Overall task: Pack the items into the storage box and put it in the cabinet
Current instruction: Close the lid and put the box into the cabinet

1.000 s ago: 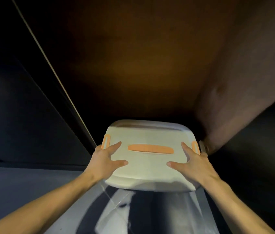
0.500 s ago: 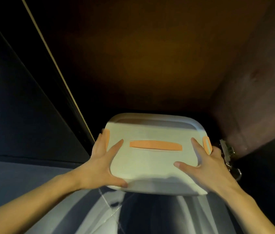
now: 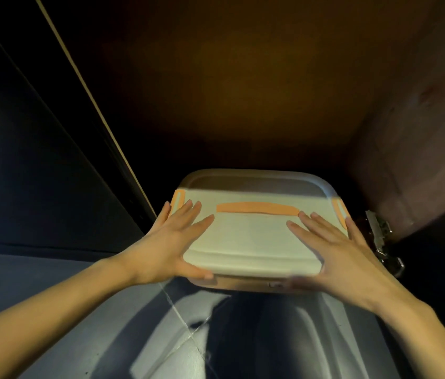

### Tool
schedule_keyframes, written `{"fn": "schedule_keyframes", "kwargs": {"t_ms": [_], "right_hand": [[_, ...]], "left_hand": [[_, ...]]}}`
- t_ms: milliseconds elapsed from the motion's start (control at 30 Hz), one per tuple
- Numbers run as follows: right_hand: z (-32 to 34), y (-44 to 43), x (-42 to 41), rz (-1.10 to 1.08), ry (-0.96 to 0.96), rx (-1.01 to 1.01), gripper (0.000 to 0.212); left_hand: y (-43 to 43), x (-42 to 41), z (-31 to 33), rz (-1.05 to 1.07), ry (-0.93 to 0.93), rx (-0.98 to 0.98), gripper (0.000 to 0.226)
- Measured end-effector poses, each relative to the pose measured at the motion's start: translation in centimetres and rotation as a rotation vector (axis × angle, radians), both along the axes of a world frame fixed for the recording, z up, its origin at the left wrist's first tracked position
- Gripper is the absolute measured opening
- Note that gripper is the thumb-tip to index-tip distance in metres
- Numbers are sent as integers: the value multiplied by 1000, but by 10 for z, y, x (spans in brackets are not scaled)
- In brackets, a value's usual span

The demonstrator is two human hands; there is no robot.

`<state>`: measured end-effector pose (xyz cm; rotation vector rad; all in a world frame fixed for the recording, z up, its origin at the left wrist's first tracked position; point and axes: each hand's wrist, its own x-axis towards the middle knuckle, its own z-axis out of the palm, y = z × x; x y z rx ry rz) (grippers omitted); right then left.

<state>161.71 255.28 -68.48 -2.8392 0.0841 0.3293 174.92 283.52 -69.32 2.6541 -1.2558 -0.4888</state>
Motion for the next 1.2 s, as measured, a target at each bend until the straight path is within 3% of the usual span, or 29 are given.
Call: {"fn": "schedule_keyframes", "kwargs": {"t_ms": [200,433,633,767,1067,1133,1200], "right_hand": [[-4,-18,35,13,-57,-7,113],[-8,-27,58,5,-158,-74,95],[-13,-22,69,44,-84,-192,93],[-15,-19,68,68,-67,-227,87],[-20,-13,52,64,-63,-272,78],[-24,-14,48,64,-106,-270,77],[-29,-16,43,44,-189,-233,79]], "left_hand": [[-26,16,2,16,-102,132,91],[-45,31,-2,7,-279,248,76],[-52,32,-15,-87,-405,405,67],[-50,30,-21,-188,-511,384,59],[-43,20,-30,-229,-536,399,57],[-40,17,-29,-149,-475,322,59],[-39,16,-28,-27,-355,114,62]]}}
